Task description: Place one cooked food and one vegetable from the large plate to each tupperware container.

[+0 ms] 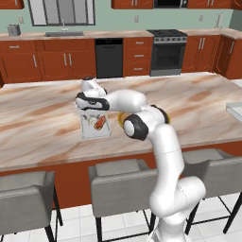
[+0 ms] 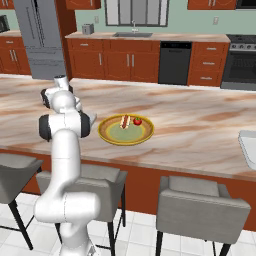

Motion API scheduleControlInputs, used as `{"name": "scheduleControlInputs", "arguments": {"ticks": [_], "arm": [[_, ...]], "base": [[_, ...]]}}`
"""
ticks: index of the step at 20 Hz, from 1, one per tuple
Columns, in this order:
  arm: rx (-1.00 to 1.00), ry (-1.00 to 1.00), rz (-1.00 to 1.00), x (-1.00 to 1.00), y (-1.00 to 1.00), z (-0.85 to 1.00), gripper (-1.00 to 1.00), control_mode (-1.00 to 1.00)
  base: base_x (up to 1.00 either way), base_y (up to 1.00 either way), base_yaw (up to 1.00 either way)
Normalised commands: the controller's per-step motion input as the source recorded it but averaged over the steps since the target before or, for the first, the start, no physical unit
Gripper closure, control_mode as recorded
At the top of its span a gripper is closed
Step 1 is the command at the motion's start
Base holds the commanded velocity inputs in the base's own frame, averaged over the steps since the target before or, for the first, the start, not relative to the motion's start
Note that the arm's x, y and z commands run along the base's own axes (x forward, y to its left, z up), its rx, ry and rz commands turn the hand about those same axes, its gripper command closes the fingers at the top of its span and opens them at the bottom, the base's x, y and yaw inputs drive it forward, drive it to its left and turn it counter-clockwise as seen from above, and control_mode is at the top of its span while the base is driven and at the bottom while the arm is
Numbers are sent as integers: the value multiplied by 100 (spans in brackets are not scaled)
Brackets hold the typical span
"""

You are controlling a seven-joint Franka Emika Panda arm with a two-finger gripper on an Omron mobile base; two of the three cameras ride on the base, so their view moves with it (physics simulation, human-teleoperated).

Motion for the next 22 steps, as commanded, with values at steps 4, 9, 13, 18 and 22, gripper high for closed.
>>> {"name": "scheduleControlInputs", "arguments": {"ticks": [4, 9, 13, 18, 22], "arm": [[-2, -14, 0, 1, 15, -42, 100, -100], [-11, -5, 0, 0, 0, -44, 100, -100], [0, -2, 0, 0, 0, 0, -100, -100], [0, 0, 0, 0, 0, 0, -100, -100], [0, 0, 0, 12, -10, 0, -100, -100]], "base": [[0, 0, 0], [0, 0, 0], [0, 0, 0], [0, 0, 0], [0, 0, 0]]}}
